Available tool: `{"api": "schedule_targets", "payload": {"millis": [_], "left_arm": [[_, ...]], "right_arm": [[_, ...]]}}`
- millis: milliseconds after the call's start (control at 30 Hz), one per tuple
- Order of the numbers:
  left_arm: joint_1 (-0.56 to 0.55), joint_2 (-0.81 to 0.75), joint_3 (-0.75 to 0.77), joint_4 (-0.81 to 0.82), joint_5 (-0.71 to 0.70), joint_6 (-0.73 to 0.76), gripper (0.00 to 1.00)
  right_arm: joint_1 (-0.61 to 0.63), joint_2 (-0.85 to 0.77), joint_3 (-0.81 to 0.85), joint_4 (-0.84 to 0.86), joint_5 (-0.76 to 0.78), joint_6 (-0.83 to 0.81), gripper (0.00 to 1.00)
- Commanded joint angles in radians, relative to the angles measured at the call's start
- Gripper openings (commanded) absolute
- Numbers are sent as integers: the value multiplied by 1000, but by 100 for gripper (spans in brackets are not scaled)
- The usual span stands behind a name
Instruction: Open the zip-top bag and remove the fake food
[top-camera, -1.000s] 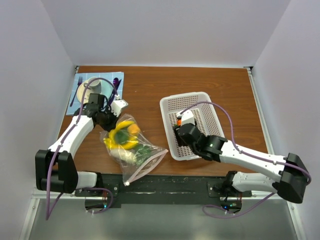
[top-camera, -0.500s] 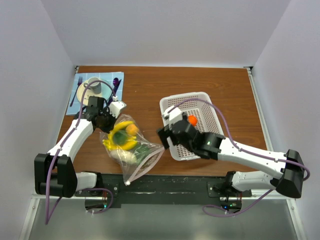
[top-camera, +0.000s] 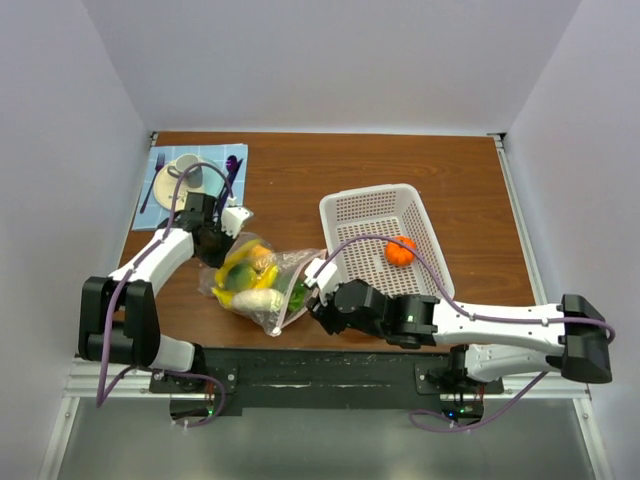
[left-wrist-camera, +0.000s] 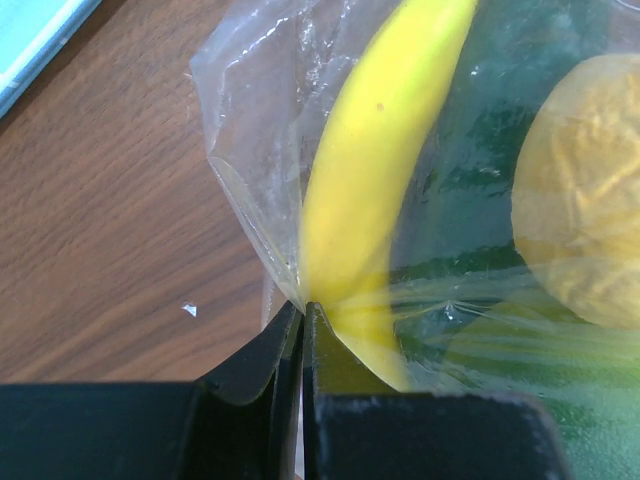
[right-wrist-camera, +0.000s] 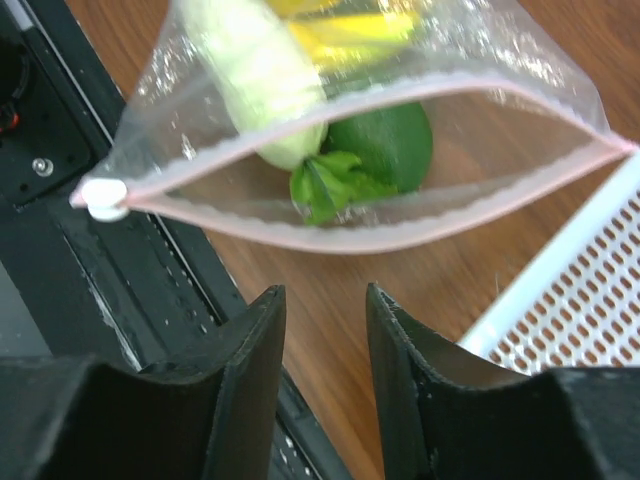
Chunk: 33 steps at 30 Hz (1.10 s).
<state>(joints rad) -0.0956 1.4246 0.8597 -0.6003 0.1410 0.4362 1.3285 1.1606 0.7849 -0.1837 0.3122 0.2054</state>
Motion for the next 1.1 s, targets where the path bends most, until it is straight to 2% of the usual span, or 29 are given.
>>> {"api": "schedule_targets", "payload": {"millis": [0, 133, 333, 367, 433, 467, 600, 867, 1067], "left_arm": [[4, -10, -7, -44, 8, -17, 8], [4, -32, -17, -47, 6, -5, 8], [4, -55, -22, -58, 14, -1, 7], [4, -58, -25, -62, 14, 2, 7], [4, -67, -30, -64, 9, 7, 7], [4, -70, -31, -65, 6, 10, 7], [4, -85, -34, -70, 0, 21, 7], [0, -79, -24, -78, 2, -5, 7], [-21, -85, -14, -95, -9, -20, 7]], "right_arm": [[3, 65, 60, 145, -10, -40, 44], [3, 106, 76, 179, 60, -70, 47], [-23, 224, 99, 259, 44, -106, 52], [-29, 243, 97, 274, 15, -107, 62], [-55, 290, 96, 308, -22, -106, 72], [-63, 303, 94, 317, -38, -106, 81], [-81, 353, 68, 415, -111, -119, 98], [-74, 454, 57, 622, -206, -141, 99], [-65, 563, 116, 636, -255, -149, 99]]}}
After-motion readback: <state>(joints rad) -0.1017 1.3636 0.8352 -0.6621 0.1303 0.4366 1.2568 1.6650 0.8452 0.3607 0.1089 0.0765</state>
